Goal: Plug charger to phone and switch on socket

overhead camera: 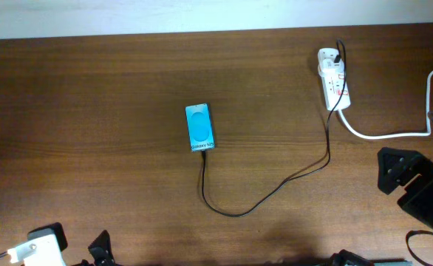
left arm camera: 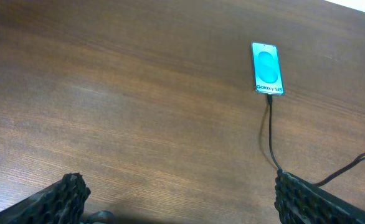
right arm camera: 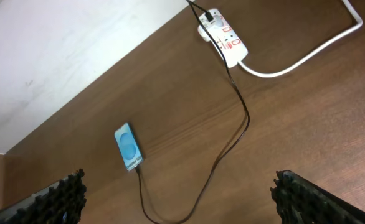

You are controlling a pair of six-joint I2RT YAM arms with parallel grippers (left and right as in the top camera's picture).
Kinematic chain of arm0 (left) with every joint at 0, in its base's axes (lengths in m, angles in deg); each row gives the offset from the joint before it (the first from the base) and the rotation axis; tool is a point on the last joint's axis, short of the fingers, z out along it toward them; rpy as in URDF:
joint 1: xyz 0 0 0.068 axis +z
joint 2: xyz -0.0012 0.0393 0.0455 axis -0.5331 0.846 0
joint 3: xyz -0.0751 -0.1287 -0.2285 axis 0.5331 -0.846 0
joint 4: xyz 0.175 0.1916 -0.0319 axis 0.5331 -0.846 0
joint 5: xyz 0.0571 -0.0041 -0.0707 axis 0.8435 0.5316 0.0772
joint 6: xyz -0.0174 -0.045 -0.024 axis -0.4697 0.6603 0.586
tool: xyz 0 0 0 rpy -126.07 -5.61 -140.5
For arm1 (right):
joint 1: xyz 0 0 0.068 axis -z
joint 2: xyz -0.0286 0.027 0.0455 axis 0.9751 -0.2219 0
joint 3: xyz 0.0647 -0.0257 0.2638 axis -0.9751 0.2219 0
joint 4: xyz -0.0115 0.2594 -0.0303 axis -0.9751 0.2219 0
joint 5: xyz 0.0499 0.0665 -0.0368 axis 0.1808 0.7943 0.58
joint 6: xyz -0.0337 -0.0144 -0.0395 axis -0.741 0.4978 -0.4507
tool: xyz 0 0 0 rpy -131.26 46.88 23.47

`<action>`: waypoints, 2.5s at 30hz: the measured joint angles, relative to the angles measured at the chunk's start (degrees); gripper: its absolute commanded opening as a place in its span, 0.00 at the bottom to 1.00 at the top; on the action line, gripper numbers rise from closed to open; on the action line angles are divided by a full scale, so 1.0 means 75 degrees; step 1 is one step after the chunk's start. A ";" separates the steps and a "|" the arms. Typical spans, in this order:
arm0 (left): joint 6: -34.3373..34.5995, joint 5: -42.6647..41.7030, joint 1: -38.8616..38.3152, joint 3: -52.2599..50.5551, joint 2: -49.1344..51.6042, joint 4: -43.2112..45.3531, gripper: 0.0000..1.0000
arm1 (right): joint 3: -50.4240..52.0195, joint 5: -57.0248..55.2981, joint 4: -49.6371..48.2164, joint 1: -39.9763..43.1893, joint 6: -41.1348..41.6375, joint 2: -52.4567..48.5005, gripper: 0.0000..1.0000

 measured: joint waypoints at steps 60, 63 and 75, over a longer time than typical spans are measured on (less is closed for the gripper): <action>0.0000 0.0000 -0.0003 -0.0009 0.0000 -0.0003 0.99 | 1.3490 -0.0752 -1.4513 -0.3987 -0.0405 0.7300 0.98; 0.0000 0.0000 -0.0003 -0.0009 0.0000 0.0000 0.99 | 1.4061 -0.0924 -1.4825 -0.3987 -0.0388 0.7300 0.98; 0.0000 0.0000 -0.0003 -0.0009 0.0000 0.0000 0.99 | 1.4061 -0.2273 -1.2158 -0.3987 -0.0388 0.7291 0.98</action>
